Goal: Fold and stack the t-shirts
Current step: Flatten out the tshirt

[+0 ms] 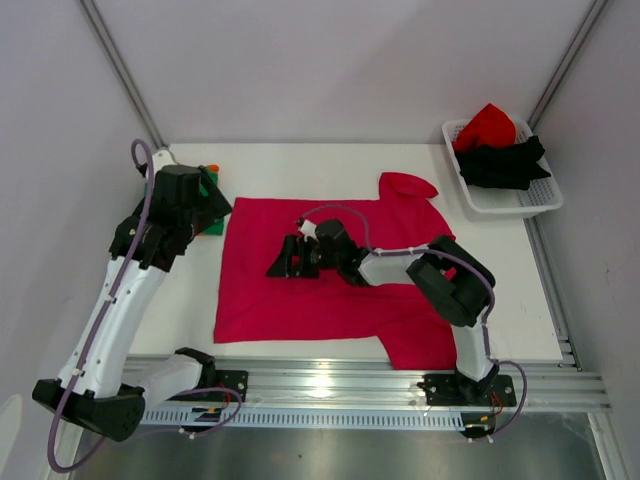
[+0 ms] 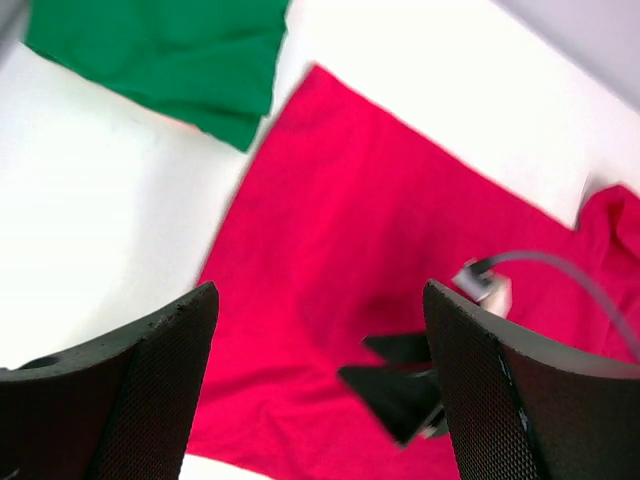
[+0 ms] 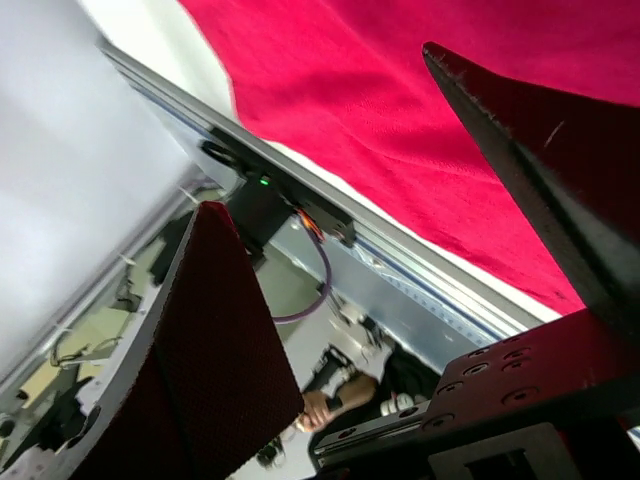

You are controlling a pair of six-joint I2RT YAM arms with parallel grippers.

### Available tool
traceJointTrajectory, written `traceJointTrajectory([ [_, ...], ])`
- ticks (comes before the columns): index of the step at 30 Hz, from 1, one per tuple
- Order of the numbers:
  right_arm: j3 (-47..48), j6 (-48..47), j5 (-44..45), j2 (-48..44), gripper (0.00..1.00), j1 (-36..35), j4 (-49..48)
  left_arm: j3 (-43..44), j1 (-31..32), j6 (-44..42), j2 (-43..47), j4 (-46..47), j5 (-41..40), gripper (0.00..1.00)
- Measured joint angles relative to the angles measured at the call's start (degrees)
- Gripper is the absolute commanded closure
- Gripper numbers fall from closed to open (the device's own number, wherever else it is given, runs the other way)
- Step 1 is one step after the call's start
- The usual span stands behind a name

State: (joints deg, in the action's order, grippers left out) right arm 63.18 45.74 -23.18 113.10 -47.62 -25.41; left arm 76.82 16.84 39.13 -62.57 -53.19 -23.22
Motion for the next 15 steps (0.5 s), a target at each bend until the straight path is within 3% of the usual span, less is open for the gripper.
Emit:
traceJointTrajectory([
  [6,2.6,-1.7,-0.7,4.5,0.10,-4.3,1.3,0.9,0.0,1.4,4.1,-1.2,-4.1,0.15],
  [15,9.2,-4.4,-0.2,6.5,0.10,-4.7,4.1,-1.1,0.0,1.4,9.4,-0.8,-6.7,0.14],
])
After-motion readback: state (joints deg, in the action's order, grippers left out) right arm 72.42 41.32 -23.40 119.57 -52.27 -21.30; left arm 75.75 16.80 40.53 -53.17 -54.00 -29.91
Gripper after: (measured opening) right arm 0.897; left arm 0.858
